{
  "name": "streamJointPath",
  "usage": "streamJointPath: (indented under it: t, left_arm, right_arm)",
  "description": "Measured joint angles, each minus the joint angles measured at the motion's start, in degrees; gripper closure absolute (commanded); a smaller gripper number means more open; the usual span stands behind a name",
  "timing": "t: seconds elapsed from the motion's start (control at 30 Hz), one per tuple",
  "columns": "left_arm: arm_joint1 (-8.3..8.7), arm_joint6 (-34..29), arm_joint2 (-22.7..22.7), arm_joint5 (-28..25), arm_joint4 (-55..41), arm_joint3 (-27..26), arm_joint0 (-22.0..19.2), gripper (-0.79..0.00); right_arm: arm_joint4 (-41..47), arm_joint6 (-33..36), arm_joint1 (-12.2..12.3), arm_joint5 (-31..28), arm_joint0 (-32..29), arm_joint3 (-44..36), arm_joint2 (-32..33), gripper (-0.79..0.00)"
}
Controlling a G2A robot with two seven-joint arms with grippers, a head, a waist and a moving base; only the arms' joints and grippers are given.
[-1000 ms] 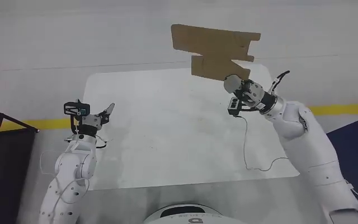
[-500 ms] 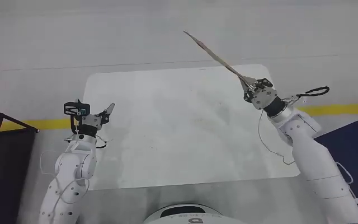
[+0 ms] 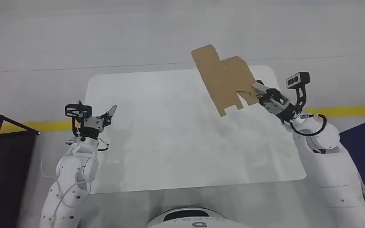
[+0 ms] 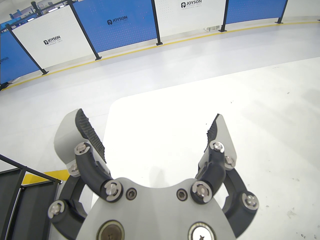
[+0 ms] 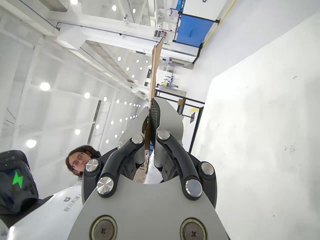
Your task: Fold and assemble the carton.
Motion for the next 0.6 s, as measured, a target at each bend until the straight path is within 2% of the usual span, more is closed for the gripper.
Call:
streamJointPath:
  t: [0.17,0.5,0.6]
  left_arm:
    - [0.00,0.00,0.00,0.00,0.00,0.00,0.00,-0.785]
    - [0.00,0.00,0.00,0.00,0.00,0.00,0.00,-0.785]
    - [0.02,-0.22,0.28,-0.45,1.12,-0.24,-0.23,-0.785]
  right_arm:
    - [6.62,0.82,-0.28,-0.22,-0.81,-0.10,0.24,0.000]
    - [4.94,0.65,-0.25,-0.39,-0.71,-0.15,0.33,0.000]
    - [-1.26,-1.91,0.16,-2.14,0.06,-1.20,1.13,0.000]
